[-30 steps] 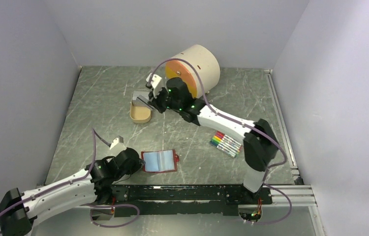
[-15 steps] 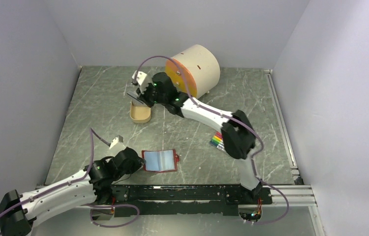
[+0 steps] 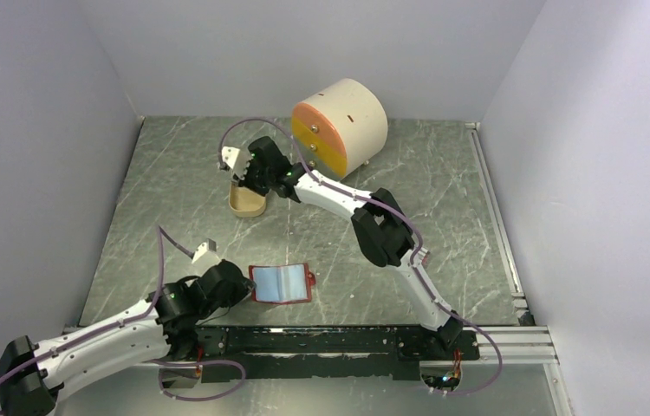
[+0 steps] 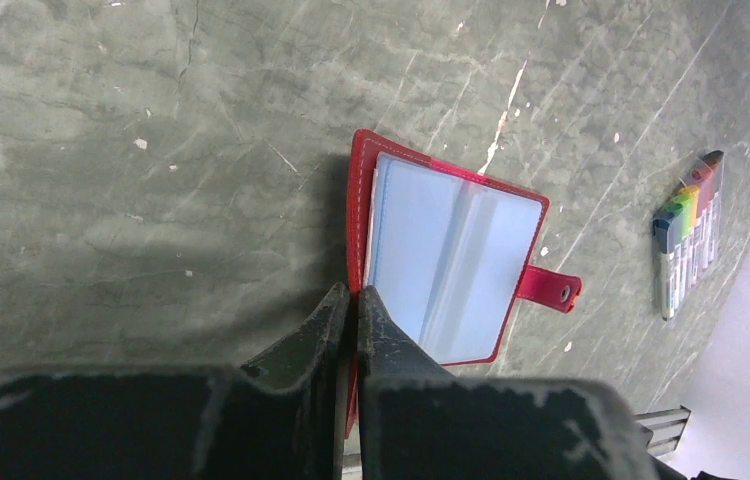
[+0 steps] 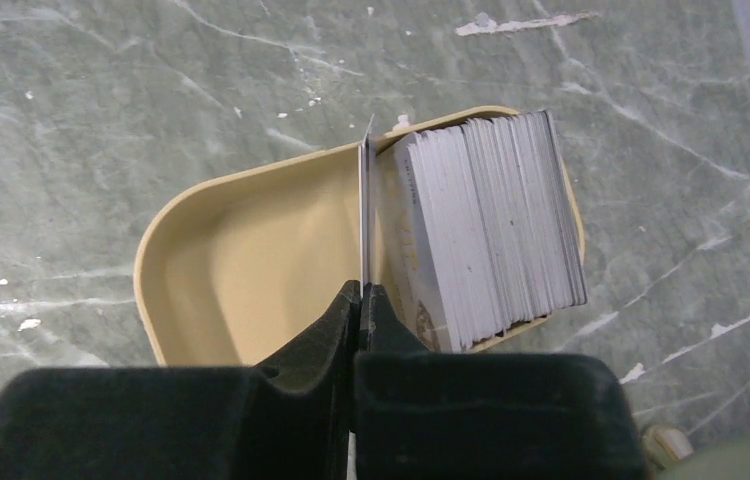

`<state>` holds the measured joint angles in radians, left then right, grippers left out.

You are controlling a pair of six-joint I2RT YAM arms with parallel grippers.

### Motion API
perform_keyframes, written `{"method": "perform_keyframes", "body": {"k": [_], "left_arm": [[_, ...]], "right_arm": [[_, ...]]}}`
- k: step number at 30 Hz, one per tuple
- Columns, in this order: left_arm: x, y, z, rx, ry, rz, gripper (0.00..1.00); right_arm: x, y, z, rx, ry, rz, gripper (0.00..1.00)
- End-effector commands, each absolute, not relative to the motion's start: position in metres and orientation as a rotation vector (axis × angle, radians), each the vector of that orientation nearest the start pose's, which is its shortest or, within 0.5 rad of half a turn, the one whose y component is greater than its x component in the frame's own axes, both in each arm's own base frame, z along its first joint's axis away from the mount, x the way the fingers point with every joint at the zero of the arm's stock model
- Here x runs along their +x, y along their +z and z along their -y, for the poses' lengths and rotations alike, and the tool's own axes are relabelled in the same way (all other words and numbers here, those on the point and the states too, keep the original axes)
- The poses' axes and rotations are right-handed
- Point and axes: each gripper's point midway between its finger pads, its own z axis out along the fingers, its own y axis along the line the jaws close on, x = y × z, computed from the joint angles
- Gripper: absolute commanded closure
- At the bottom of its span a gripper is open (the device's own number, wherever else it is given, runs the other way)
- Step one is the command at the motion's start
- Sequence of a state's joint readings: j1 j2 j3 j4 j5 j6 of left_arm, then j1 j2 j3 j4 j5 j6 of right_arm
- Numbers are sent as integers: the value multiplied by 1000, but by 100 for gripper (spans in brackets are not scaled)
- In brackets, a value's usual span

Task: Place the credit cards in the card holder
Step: Place the credit card in the storage box.

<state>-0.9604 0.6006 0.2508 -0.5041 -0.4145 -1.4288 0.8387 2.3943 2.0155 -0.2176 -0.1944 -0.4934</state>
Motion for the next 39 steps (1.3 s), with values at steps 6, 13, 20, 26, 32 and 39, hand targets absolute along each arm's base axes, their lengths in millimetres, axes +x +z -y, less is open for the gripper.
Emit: {"method": "perform_keyframes", "body": {"k": [6, 13, 20, 26, 32, 39], "left_arm": [[154, 58, 162, -716, -657, -2307, 91], [155, 57, 165, -707, -656, -2315, 91], [154, 56, 165, -710, -671, -2314, 91], [154, 57, 165, -706, -674, -2312, 91], [153, 56, 165, -706, -669, -2316, 91], [153, 55, 164, -718, -675, -2308, 91]], "right_arm": [[445, 94, -485, -1462, 255, -1570, 99], [445, 109, -485, -1447, 257, -1552, 92], [443, 114, -481, -1453, 248, -1556, 88], [444, 122, -481, -1441, 248, -1547, 89], [443, 126, -485, -1441, 276, -1543, 100], [439, 124, -487, -1403, 321, -1565, 68]]}}
